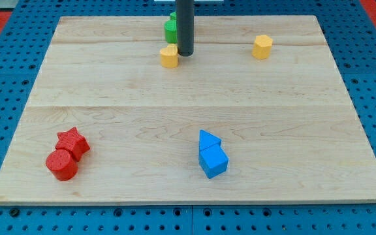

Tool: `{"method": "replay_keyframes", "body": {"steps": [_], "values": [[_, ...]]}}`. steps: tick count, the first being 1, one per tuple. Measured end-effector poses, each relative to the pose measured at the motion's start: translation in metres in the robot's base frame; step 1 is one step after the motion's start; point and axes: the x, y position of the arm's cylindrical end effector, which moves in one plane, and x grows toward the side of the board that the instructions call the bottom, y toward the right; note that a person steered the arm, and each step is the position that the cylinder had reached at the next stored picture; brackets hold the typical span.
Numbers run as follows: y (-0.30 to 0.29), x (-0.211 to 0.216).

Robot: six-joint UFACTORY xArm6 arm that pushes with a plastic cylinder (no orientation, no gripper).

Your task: Move the yellow heart towards the top left

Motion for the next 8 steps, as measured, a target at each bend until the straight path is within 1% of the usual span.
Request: {"method": "replay_keyframes", "body": {"steps": [1, 2, 3, 4, 5, 6, 7, 8], "values": [[-0.041, 0.005], [-0.097, 0.006], [-0.096, 0.034], [-0.077, 0.070], [-0.105, 0.075], [-0.145, 0.052], [-0.160, 0.021], [-0.150, -0.010]]}}
